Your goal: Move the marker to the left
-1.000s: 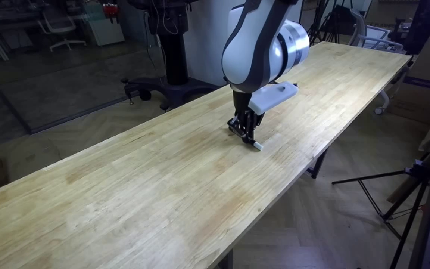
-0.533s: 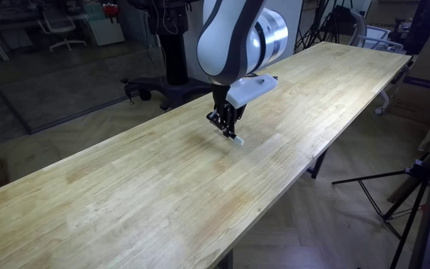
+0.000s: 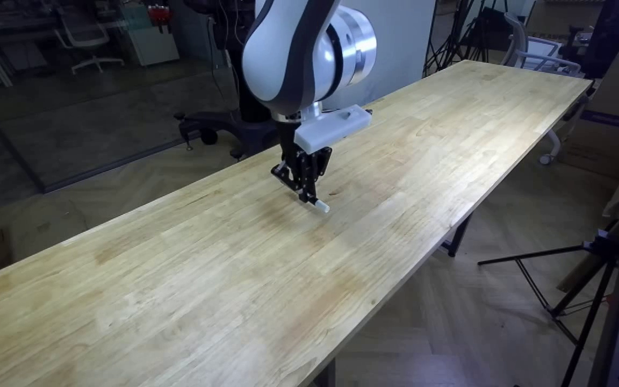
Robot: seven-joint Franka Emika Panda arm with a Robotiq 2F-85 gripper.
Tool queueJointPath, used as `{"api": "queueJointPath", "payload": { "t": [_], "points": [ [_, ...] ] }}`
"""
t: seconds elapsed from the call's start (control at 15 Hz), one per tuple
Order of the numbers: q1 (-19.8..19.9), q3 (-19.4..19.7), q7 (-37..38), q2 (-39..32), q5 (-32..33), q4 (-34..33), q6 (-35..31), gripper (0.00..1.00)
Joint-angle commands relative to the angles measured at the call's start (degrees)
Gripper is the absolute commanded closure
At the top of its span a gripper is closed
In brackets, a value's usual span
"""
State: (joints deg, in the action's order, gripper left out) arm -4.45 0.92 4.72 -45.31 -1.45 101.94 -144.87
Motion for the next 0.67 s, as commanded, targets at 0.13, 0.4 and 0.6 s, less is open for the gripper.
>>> {"api": "queueJointPath", "payload": {
  "t": [0.13,0.4,0.6],
  "points": [
    [-1.1,0.1,3.5,-5.8,0.0,-6.8,-0.4,0.96],
    [-1.9,0.3,4.4,-7.4,0.1,-8.3,-1.4,0.96],
    [-2.4,0.6,4.8,-7.3,0.4,-8.6,-1.7,0.96]
  ]
}}
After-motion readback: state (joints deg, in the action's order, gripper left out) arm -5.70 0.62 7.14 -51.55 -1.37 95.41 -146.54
